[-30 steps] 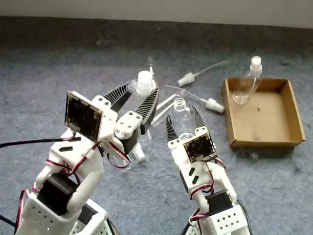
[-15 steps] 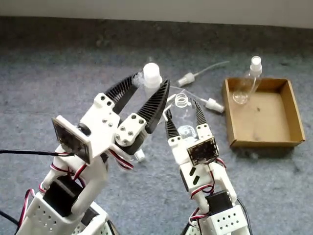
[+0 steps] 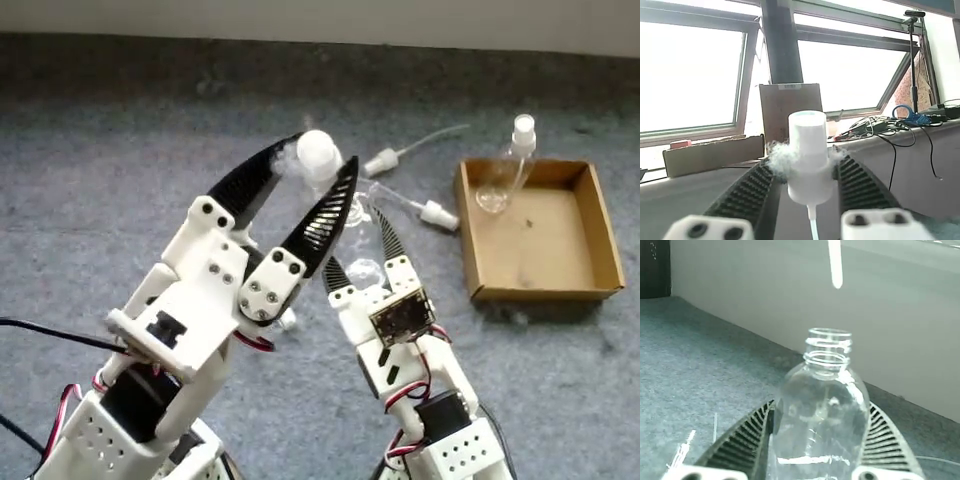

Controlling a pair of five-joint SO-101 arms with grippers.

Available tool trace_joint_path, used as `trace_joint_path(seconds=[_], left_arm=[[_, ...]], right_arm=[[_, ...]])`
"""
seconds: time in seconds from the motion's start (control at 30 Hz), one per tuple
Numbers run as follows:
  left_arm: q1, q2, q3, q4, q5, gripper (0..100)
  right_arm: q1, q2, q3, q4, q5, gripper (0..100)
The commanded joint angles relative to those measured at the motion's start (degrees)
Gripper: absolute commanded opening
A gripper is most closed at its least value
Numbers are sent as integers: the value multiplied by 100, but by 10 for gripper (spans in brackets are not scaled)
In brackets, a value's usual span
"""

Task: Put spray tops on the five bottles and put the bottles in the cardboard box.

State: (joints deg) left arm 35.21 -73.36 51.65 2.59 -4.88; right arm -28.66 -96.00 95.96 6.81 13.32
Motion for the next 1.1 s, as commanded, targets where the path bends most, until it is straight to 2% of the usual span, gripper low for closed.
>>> trace_joint_path(seconds=[0.0, 0.3, 0.4, 0.73, 0.93, 1.07], left_arm=[[101, -31, 110, -114, -70, 5], [48, -31, 127, -114, -79, 5], [-286, -22, 136, -132, -70, 5], [-312, -13, 655, -1196, -35, 5], [-312, 418, 514, -809, -35, 5], [-330, 989, 338, -554, 510, 5]], right_arm=[[-75, -66, 813, -92, 70, 166], [-75, -66, 813, -84, 70, 166], [-75, -66, 813, -84, 70, 166], [-75, -66, 813, -84, 70, 166], [-75, -66, 813, -84, 70, 166], [-75, -66, 813, -84, 79, 166]])
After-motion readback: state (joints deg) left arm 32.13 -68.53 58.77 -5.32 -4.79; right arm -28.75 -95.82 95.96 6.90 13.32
